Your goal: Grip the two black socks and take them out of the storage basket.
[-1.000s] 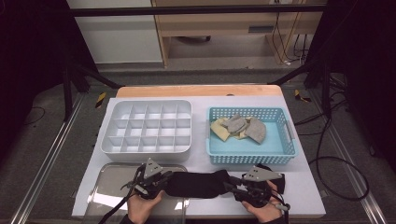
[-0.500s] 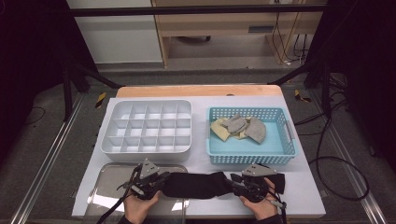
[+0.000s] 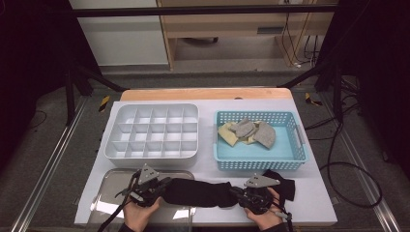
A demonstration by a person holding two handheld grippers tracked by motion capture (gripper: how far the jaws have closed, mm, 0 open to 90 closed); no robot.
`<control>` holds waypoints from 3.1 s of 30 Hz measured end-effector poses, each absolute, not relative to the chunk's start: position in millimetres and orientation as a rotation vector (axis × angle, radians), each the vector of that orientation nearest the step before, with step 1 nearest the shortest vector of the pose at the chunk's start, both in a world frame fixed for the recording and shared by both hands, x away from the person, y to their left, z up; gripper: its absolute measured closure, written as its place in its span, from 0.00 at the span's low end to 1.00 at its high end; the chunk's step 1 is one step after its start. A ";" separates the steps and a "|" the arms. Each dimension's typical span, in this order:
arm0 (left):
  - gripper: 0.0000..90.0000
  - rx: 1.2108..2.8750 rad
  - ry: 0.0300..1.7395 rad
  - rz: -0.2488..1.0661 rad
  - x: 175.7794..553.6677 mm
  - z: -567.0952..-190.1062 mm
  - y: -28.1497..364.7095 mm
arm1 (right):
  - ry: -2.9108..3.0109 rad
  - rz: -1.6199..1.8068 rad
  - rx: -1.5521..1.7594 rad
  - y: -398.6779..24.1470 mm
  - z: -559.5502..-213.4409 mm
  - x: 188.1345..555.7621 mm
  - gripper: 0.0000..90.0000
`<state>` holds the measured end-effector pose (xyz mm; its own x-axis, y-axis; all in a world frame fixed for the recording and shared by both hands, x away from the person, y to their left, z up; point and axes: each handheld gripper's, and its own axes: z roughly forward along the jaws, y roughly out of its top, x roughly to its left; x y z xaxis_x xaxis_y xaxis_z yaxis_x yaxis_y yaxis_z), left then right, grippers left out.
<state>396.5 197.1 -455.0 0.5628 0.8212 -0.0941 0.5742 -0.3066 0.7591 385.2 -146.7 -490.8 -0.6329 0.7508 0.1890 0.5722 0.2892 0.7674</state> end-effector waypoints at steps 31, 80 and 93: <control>0.90 2.031 1.056 0.403 403.7 -466.5 176.9 | 2.049 1.255 1.235 -214.5 -452.3 385.2 0.80; 0.77 1.976 1.016 0.363 386.2 -443.8 179.3 | 2.073 1.345 1.253 -247.5 -424.2 367.6 0.99; 0.77 1.996 0.999 0.354 384.0 -445.2 174.2 | 2.343 1.353 1.139 -177.1 -452.5 393.0 0.94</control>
